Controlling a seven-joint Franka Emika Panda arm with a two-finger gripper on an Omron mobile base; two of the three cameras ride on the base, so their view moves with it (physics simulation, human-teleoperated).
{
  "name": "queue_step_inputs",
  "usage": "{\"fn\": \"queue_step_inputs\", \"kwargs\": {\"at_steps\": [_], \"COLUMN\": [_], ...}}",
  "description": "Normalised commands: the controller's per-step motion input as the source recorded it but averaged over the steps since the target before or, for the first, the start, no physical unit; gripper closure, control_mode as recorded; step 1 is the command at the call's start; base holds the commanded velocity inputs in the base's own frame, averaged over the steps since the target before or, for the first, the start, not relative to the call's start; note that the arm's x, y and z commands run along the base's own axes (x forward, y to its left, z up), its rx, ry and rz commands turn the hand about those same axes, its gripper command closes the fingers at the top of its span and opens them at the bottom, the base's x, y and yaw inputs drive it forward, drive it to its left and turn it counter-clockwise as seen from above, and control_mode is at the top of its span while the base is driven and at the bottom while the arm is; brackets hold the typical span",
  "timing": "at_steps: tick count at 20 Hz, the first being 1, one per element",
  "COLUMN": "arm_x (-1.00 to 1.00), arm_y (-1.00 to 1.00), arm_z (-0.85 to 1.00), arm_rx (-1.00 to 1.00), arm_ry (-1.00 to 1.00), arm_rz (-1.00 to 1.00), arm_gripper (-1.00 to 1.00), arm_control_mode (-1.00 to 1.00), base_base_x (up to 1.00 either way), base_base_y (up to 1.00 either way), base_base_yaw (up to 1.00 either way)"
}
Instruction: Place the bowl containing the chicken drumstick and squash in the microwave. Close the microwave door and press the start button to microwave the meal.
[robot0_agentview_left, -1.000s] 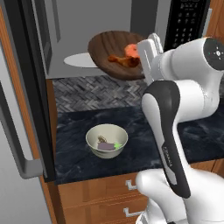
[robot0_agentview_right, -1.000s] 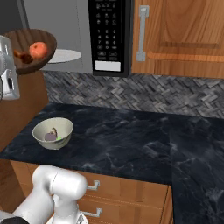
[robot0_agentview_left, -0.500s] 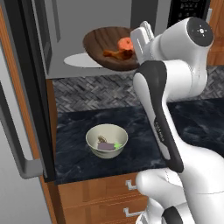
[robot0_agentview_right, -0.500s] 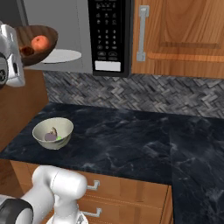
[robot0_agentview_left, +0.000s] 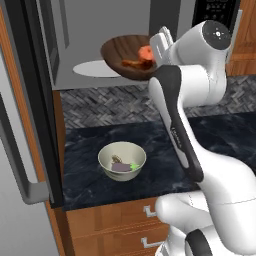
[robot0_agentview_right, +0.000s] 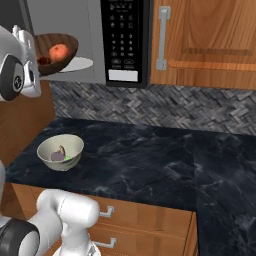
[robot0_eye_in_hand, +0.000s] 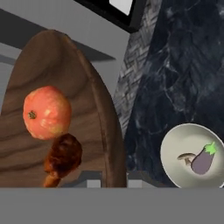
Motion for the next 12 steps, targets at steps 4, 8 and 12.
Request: {"fn": "queue_step_inputs", "kwargs": {"at_steps": [4, 8, 12], "arm_x": [0.51, 0.54, 0.49], "arm_y": [0.00, 0.00, 0.00], "arm_z": [-0.16, 0.01, 0.11], "arm_rx": [0.00, 0.01, 0.00], "arm_ry": [0.00, 0.02, 0.06], "arm_rz": [-0.01, 0.00, 0.00], "arm_gripper": [1.00, 1.00, 1.00], "arm_control_mode": [-1.00, -1.00, -1.00], "base_base_x": [0.00, 0.00, 0.00], "base_base_y": [0.00, 0.00, 0.00], "base_base_yaw": [0.00, 0.00, 0.00]}}
